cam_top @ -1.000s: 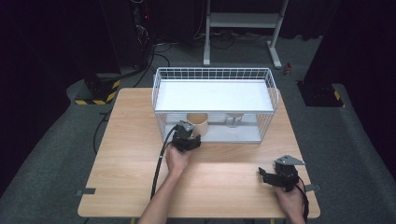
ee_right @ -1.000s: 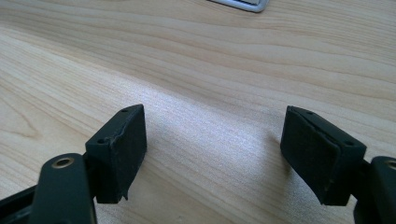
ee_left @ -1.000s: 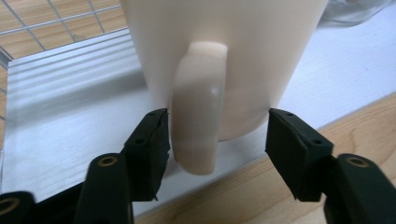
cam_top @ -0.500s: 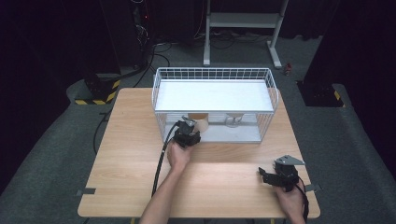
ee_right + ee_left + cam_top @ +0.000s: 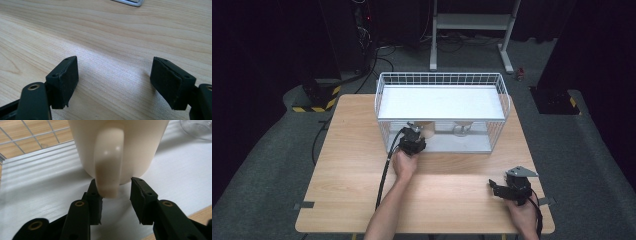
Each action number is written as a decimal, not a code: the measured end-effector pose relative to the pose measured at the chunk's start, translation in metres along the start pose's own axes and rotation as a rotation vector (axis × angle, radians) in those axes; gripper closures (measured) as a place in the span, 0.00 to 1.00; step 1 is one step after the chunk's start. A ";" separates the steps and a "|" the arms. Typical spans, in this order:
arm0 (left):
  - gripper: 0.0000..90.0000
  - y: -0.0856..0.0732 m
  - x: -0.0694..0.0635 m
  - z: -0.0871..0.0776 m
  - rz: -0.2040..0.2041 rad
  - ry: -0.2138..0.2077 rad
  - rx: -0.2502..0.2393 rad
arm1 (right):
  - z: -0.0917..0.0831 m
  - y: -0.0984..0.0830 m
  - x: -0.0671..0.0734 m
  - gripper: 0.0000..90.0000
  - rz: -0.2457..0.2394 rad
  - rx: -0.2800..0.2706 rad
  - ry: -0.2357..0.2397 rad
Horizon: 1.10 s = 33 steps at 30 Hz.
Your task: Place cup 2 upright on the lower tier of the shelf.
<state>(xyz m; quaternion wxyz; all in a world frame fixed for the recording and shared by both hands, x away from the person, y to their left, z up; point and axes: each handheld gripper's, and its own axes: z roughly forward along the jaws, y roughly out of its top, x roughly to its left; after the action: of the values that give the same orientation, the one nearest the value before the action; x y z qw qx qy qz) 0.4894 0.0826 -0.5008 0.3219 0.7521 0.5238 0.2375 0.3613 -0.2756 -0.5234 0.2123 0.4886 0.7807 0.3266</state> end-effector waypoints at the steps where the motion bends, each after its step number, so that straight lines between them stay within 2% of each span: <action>1: 0.69 0.001 -0.001 0.001 0.004 0.000 0.003 | 0.000 0.000 0.000 0.25 0.000 0.000 0.000; 3: 0.69 0.003 0.001 0.002 0.036 0.001 0.009 | 0.000 0.000 0.000 0.25 0.000 0.000 0.000; 7: 0.69 0.004 0.003 0.004 0.028 0.007 0.011 | 0.000 0.000 0.000 0.25 0.000 0.000 0.000; 9: 0.68 0.004 0.003 0.004 0.038 0.007 0.010 | 0.000 0.000 0.000 0.25 0.000 0.000 0.001; 11: 0.64 0.004 0.003 0.004 0.035 0.005 0.006 | 0.000 0.000 0.000 0.25 -0.001 0.000 0.001; 12: 0.58 0.004 0.005 0.003 0.011 -0.013 0.002 | 0.000 0.000 0.000 0.25 -0.001 0.000 0.000; 13: 0.55 0.004 0.005 0.001 -0.006 -0.008 0.000 | 0.000 0.000 0.000 0.25 0.000 0.000 0.000; 16: 0.45 0.004 0.006 -0.004 0.016 -0.028 -0.006 | 0.000 0.000 0.000 0.25 0.000 0.000 0.000; 20: 0.37 0.002 0.009 -0.015 0.008 -0.062 -0.024 | 0.000 0.000 0.000 0.25 0.001 0.000 0.001; 22: 0.34 0.000 0.010 -0.020 0.009 -0.057 -0.039 | 0.000 0.000 0.000 0.25 0.000 0.000 0.000; 23: 0.33 -0.001 0.011 -0.022 0.002 -0.074 -0.043 | 0.000 0.000 0.000 0.25 0.000 0.000 0.000; 24: 0.32 -0.001 0.011 -0.022 0.002 -0.074 -0.043 | 0.000 0.000 0.000 0.25 0.000 0.000 0.000; 25: 0.32 -0.003 0.009 -0.026 -0.045 -0.093 -0.051 | 0.000 0.000 0.000 0.25 0.001 0.000 0.001; 28: 0.30 -0.004 0.013 -0.033 0.002 -0.083 -0.061 | 0.000 0.000 0.000 0.25 0.001 0.000 0.000; 29: 0.30 -0.005 0.014 -0.035 0.006 -0.086 -0.062 | 0.000 0.000 0.000 0.25 0.000 0.000 0.000; 32: 0.29 -0.008 0.014 -0.039 -0.016 -0.099 -0.069 | 0.000 0.000 0.000 0.25 0.000 0.000 0.000; 33: 0.29 -0.008 0.015 -0.041 -0.006 -0.097 -0.073 | 0.000 0.000 0.000 0.25 0.000 0.000 0.000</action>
<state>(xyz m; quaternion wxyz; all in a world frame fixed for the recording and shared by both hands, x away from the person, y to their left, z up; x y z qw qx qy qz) 0.4610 0.1080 -0.4788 0.3749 0.7488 0.5009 0.2188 0.3613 -0.2756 -0.5234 0.2123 0.4887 0.7807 0.3266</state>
